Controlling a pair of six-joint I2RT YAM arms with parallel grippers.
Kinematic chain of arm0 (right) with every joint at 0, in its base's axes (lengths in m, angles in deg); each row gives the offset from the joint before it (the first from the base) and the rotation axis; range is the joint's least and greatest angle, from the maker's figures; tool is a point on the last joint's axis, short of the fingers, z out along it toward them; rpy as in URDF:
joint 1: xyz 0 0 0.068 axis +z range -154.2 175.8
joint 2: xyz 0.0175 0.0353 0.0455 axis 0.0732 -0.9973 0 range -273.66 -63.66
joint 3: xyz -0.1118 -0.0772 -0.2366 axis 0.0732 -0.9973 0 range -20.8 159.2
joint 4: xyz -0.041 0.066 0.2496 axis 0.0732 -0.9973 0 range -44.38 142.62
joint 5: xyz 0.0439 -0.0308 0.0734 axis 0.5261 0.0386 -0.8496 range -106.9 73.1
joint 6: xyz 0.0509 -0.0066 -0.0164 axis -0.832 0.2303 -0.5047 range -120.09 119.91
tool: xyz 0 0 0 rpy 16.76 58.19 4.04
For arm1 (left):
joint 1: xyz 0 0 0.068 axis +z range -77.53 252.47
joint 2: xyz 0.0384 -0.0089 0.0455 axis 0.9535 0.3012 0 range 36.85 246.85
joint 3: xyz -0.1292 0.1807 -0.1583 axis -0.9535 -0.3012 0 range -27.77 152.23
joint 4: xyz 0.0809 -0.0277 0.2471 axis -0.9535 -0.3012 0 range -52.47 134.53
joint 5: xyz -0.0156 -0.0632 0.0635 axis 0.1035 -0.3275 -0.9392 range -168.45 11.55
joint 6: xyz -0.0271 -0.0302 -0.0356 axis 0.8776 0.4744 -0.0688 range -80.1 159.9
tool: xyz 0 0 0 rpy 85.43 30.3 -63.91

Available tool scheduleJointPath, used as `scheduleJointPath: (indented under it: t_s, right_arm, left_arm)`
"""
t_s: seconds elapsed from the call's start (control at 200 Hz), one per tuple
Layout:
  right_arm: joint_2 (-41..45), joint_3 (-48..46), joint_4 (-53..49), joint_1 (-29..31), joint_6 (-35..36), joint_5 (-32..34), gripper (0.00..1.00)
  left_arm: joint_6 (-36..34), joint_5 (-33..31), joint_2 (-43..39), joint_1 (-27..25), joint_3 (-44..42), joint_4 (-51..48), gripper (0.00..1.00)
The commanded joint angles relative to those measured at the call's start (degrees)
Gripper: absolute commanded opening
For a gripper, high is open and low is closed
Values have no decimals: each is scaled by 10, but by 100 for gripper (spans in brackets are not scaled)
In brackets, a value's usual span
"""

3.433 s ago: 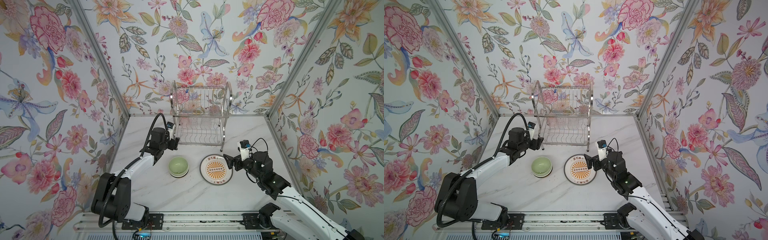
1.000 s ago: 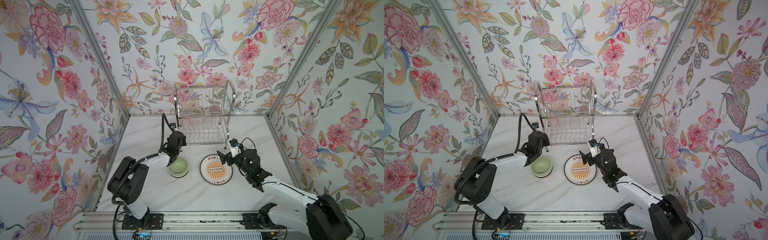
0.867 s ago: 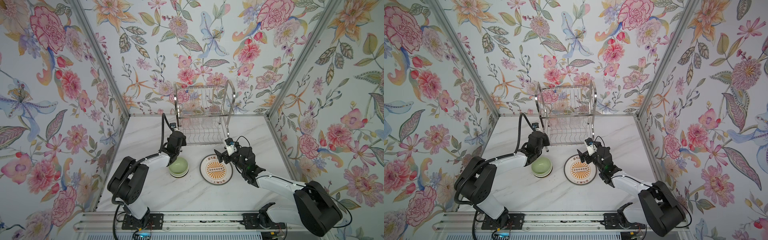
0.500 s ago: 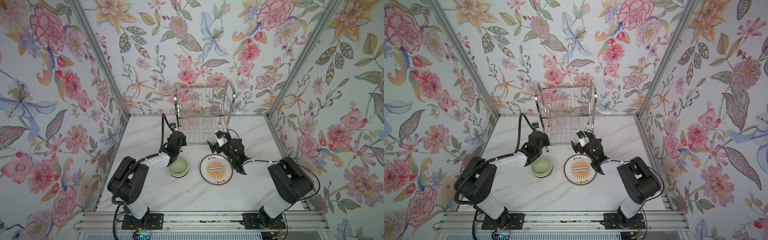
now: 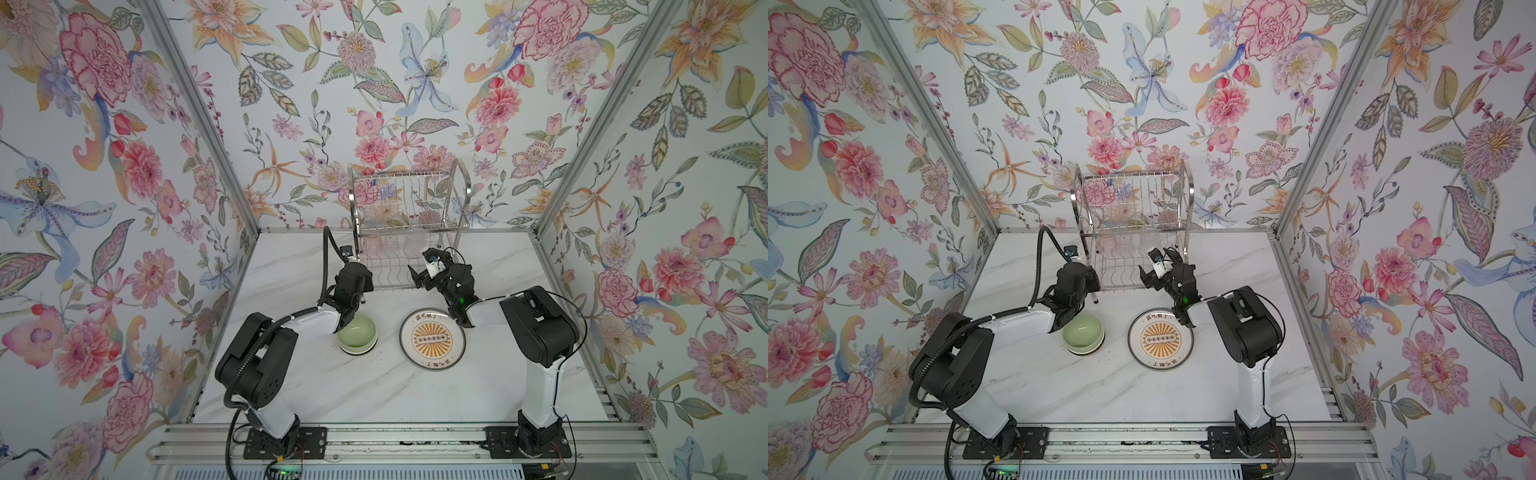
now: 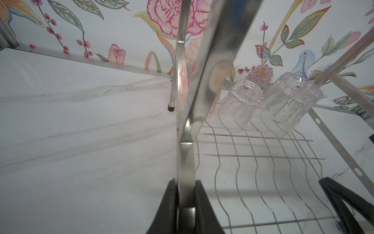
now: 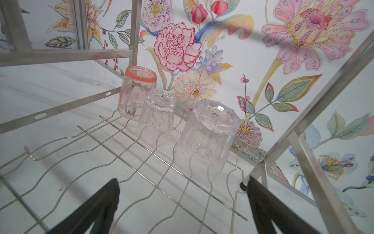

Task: Unload the mixed dishes from the dish rack
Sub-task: 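Reach the right gripper into the rack over the large clear glass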

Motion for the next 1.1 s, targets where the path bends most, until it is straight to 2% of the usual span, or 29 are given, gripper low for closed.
scheduleJointPath:
  t_s: [0.0, 0.676, 1.096]
  right_arm:
    - [-31, 40, 11, -9, 18, -6, 99]
    - [-158, 219, -31, -28, 25, -2, 99]
    - [-231, 335, -74, -30, 13, 31, 99]
  left_arm:
    - [37, 18, 18, -5, 5, 16, 0]
    - [39, 20, 21, -4, 3, 5, 0]
    - [44, 23, 23, -4, 2, 8, 0]
